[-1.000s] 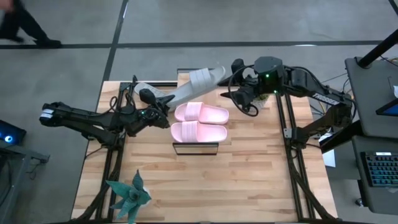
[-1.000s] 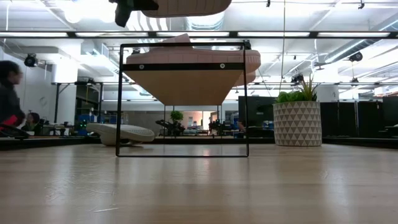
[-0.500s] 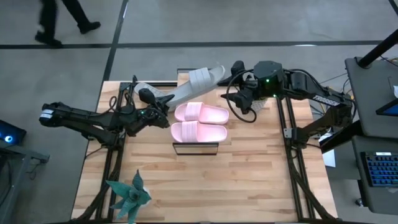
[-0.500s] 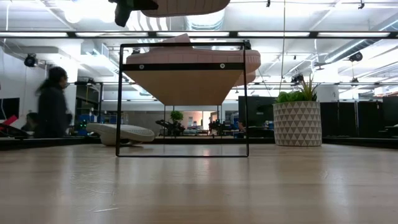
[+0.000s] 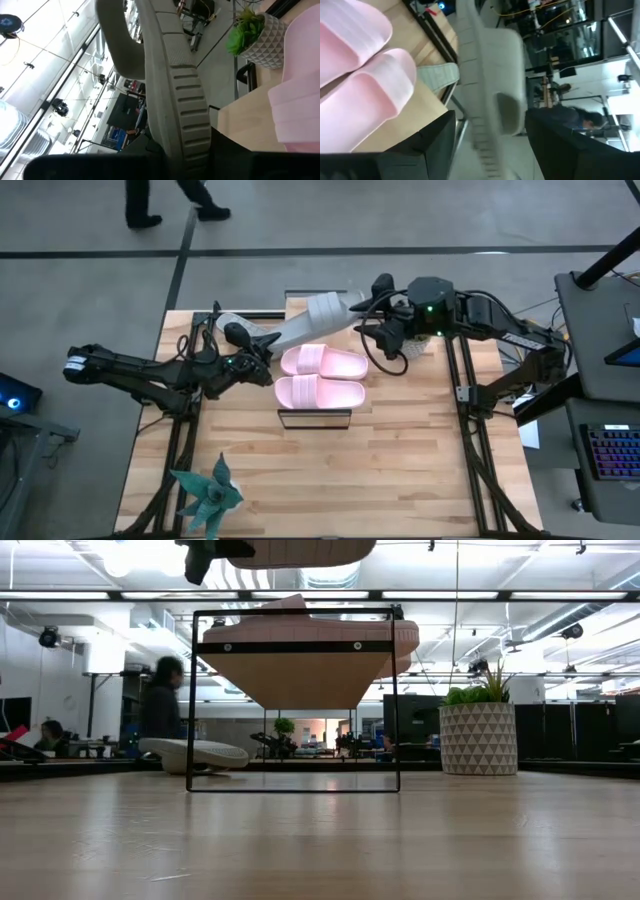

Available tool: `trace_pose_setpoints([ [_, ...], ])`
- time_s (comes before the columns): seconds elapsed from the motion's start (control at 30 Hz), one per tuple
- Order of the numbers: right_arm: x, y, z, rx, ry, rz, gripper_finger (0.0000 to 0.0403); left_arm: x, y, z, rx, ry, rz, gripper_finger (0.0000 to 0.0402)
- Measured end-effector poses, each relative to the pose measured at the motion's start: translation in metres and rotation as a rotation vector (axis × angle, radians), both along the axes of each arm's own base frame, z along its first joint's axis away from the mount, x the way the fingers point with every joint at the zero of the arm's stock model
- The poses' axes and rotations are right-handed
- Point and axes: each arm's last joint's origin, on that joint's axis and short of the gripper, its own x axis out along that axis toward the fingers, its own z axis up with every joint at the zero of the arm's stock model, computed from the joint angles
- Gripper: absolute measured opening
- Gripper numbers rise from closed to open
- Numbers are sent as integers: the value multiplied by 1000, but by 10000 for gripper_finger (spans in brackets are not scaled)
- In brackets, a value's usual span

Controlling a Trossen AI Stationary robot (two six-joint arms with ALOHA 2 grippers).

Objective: Pick and place slides into the shelf
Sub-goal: Put the bottom gray slipper on the shelf

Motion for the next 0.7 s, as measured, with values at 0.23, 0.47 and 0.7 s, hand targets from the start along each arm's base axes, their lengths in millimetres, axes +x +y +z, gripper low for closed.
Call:
trace_pose_setpoints([
  [0.23, 8, -1, -6, -16, 29, 8, 228, 0, -1, 2, 0, -12, -37, 31],
  [0.47, 15, -3, -11, -53, 59, 26, 210, 1, -2, 2, 4, -14, -81, 31],
  [0.7, 17, -4, -13, -71, 73, -18, 74, 0, -2, 3, 3, -18, -83, 31],
])
